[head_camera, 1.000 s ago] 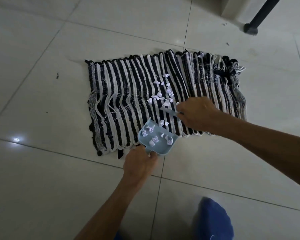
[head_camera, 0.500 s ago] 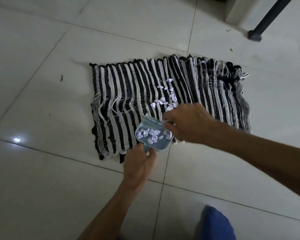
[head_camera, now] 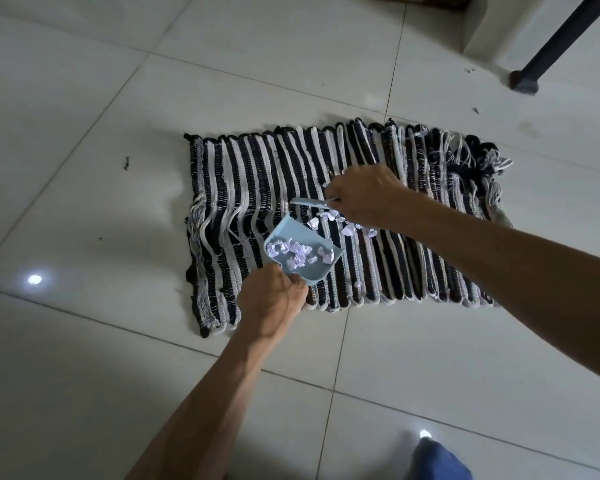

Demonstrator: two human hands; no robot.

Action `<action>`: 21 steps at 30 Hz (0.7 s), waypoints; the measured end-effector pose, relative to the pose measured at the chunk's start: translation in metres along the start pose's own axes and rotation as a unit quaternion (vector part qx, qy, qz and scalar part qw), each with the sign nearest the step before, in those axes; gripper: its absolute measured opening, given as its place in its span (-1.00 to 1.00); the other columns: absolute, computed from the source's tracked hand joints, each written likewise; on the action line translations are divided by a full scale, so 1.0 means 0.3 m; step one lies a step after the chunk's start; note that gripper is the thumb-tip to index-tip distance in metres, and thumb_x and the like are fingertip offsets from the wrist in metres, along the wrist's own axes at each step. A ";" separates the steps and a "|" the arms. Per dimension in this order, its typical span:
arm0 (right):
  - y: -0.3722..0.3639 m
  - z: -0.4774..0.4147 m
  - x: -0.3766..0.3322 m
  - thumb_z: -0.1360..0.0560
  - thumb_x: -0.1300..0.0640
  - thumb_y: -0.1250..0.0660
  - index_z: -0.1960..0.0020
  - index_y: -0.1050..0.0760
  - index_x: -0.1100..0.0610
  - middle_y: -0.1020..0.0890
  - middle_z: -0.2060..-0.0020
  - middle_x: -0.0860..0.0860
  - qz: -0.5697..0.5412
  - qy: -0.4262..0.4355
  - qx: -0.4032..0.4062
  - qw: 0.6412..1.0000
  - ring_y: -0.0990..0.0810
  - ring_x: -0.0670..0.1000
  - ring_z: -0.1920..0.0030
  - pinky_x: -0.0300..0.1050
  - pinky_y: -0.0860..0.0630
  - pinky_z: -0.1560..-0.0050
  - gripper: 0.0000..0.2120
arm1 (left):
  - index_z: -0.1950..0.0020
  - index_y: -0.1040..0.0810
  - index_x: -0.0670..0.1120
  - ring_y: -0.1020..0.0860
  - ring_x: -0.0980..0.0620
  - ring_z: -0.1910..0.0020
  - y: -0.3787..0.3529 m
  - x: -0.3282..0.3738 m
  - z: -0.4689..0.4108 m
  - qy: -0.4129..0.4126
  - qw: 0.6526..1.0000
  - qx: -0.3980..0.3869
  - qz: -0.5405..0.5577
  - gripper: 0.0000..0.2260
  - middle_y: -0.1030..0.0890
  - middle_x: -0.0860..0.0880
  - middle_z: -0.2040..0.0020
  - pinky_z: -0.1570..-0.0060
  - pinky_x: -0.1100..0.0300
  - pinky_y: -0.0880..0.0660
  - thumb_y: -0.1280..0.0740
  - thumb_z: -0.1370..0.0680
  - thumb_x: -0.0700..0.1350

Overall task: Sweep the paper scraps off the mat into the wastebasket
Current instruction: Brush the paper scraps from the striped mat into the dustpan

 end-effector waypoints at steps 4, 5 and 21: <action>-0.022 0.039 -0.044 -0.62 -0.02 -0.18 -0.10 -0.64 0.06 -0.62 0.26 -0.03 -0.041 0.022 -0.006 0.999 -0.54 -0.02 0.26 0.06 -0.58 -0.10 -0.72 | 0.33 -0.44 -0.13 -0.53 -0.03 0.45 0.045 0.022 0.006 -0.036 0.997 0.030 -0.057 -0.80 -0.49 0.00 0.46 0.39 0.18 -0.54 -0.27 -0.49 -0.10; -0.019 0.051 -0.051 -0.62 -0.02 -0.19 -0.11 -0.64 0.06 -0.61 0.25 -0.04 -0.052 0.025 -0.008 0.998 -0.53 -0.03 0.25 0.05 -0.57 -0.12 -0.72 | 0.30 -0.45 -0.13 -0.55 -0.04 0.44 0.050 0.026 0.008 -0.045 0.997 0.034 -0.058 -0.82 -0.52 -0.02 0.43 0.38 0.16 -0.56 -0.28 -0.49 -0.10; 0.030 0.287 0.054 -0.60 0.08 -0.27 0.01 -0.66 0.16 -0.54 0.45 -0.18 -0.205 0.009 0.004 0.979 -0.49 -0.05 0.57 -0.19 -0.42 0.56 -0.77 | 0.04 -0.56 -0.18 -0.50 -0.04 0.27 -0.024 -0.076 0.167 -0.067 0.986 0.000 -0.151 -0.75 -0.64 -0.09 0.12 0.24 0.20 -0.47 -0.21 -0.52 -0.02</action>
Point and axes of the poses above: each hand's wrist, its own z-axis away from the middle knuckle, its own y-axis out of the back of the hand, x = y × z, the point moved 7 cm from there along -z, towards the middle knuckle
